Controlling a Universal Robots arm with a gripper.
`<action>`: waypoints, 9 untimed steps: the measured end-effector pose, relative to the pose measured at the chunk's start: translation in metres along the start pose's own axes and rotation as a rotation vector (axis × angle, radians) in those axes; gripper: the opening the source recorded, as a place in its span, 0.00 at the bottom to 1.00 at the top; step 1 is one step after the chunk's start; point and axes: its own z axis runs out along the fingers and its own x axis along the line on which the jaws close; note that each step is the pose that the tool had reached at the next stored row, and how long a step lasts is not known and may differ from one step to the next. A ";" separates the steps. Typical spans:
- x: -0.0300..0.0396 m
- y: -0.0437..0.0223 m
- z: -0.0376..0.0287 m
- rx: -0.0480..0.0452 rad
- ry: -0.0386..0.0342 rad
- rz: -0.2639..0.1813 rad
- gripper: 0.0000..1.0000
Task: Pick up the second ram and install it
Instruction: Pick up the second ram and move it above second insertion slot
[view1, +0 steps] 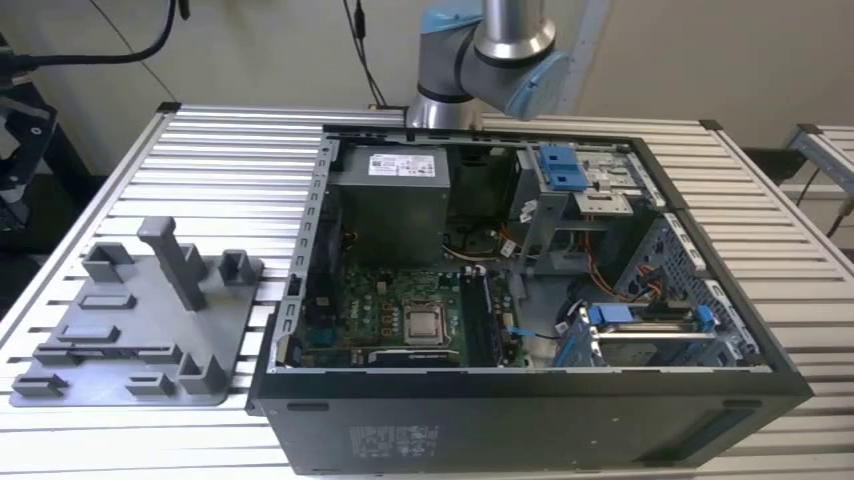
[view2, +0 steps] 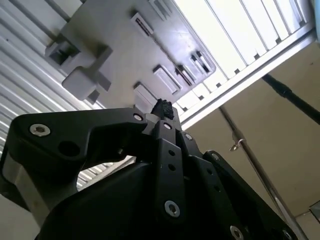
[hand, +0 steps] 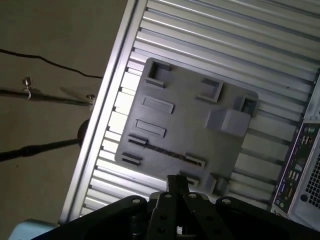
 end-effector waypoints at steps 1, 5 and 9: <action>0.0000 0.0000 0.0000 0.0007 0.0006 -0.011 0.11; 0.0000 0.0000 0.0000 0.0033 0.0029 -0.054 0.11; 0.0000 0.0000 0.0000 0.0058 0.0052 -0.098 0.11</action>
